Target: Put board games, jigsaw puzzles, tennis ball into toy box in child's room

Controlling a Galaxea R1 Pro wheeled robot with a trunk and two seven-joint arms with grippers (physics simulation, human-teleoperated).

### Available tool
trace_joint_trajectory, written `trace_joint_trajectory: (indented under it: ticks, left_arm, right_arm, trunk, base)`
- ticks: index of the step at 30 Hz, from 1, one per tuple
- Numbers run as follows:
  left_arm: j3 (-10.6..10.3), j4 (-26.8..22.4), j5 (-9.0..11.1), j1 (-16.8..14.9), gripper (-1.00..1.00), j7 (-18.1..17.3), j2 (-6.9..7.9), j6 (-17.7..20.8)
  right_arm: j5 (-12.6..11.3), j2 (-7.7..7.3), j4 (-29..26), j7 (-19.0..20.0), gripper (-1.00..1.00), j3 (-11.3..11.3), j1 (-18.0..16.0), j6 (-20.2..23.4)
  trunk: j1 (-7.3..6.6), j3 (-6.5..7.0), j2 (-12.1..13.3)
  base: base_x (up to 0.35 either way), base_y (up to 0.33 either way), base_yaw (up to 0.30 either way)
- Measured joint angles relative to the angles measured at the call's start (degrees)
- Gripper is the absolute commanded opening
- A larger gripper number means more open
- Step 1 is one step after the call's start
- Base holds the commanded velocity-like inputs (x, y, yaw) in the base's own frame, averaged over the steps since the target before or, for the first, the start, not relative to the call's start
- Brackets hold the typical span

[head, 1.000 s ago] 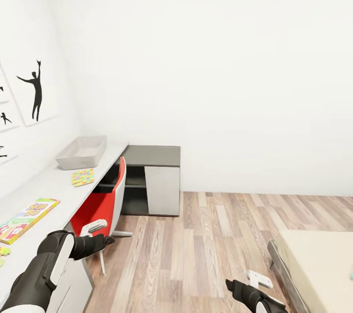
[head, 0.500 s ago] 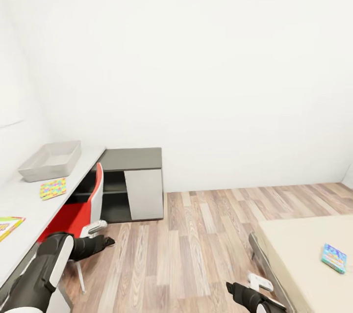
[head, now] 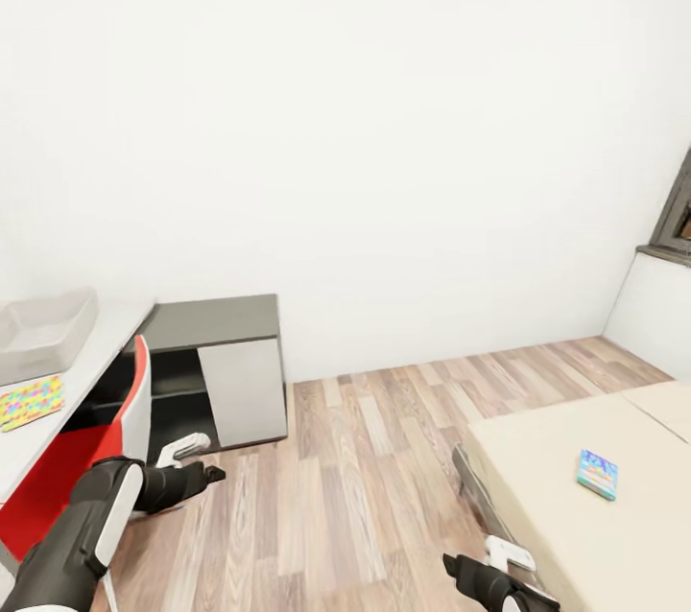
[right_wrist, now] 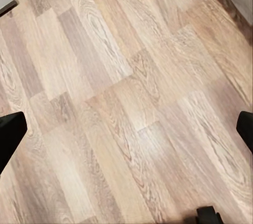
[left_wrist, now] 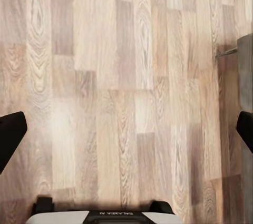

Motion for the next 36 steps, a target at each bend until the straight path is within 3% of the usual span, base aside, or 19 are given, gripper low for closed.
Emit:
trace_joint_trajectory:
  ticks: [5,9,14,25,36]
  left_arm:
    - [0.08,-0.02,-0.02,0.05,1.00,-0.79,0.43,-0.01]
    - [0.04,-0.10,0.05,0.09,1.00,-2.65,1.98,-0.01]
    - [0.05,-0.11,0.03,0.10,1.00,-4.23,2.70,-0.01]
    - [-0.03,-0.09,0.01,0.08,1.00,-4.78,2.90,-0.11]
    - [-0.21,-0.09,-0.01,0.23,1.00,-4.85,2.91,-0.12]
  right_arm:
    - [-0.02,-0.03,0.02,0.03,1.00,0.09,0.00,-0.06]
    - [0.03,-0.01,-0.02,0.04,1.00,0.20,0.00,-0.09]
    - [0.14,0.02,-0.04,0.05,1.00,0.32,-0.01,-0.13]
    - [0.50,0.08,-0.07,-0.01,1.00,0.41,-0.01,-0.41]
    - [0.01,-0.01,-0.06,0.22,1.00,0.40,0.00,-1.62]
  trunk:
    - [0.00,0.00,0.00]
    - [-0.01,0.00,0.00]
    - [-0.01,0.00,0.00]
    - [0.00,0.17,0.00]
    - [0.02,0.52,0.01]
  base:
    - [0.277,0.078,-0.261]
    - [0.305,0.080,-0.087]
    - [0.320,0.078,-0.023]
    - [0.305,0.043,-0.181]
    - [0.054,0.002,-0.259]
